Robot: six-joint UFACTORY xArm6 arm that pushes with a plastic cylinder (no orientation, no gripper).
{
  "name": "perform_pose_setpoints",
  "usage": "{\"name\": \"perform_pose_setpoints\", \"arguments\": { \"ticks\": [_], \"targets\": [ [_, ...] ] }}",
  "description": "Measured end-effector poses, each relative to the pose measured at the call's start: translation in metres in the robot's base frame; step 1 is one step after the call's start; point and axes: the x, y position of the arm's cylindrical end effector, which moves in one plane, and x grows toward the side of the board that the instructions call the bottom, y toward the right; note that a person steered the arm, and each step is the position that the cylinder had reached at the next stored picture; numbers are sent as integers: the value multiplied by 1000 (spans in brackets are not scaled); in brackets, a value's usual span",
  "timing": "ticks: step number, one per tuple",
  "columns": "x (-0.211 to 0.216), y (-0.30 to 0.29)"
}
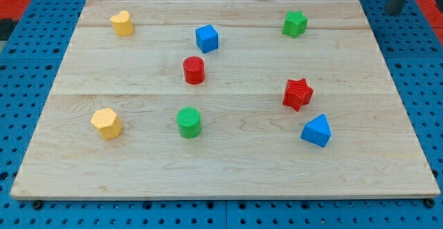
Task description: Slightly touch the red star with your arm
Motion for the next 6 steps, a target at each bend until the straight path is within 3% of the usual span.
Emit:
{"name": "perform_pose_setpoints", "arguments": {
  "ticks": [5, 6],
  "targets": [
    [11, 2],
    [82, -9]
  ]
}}
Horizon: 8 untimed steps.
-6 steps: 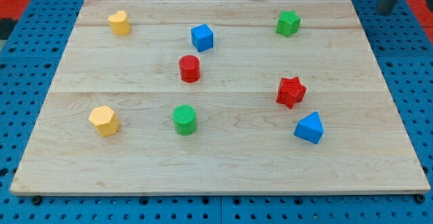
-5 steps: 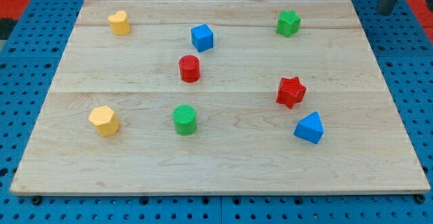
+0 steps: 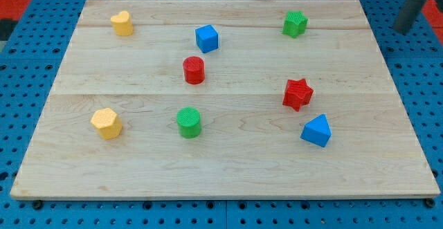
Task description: Slightly touch the red star with your arm
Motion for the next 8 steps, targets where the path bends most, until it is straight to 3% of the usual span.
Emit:
{"name": "perform_pose_setpoints", "arguments": {
  "ticks": [1, 3, 4, 5, 6, 8],
  "targets": [
    [57, -48],
    [184, -89],
    [148, -138],
    [136, -148],
    [170, -149],
    [111, -230]
  ]
}}
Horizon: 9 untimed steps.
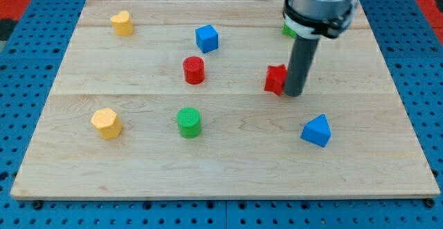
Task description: Slightly touch the red star with your arm
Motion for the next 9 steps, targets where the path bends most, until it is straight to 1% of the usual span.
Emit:
{"name": "perform_pose_setpoints", "arguments": {
  "ticks": [1, 2, 3, 4, 5, 6, 8, 9],
  "targets": [
    [0, 4],
    [-21, 70],
    [-84, 64],
    [-134, -9],
    [-90, -58],
    [-92, -113],
    [-67, -206],
    [-28, -198]
  ]
}}
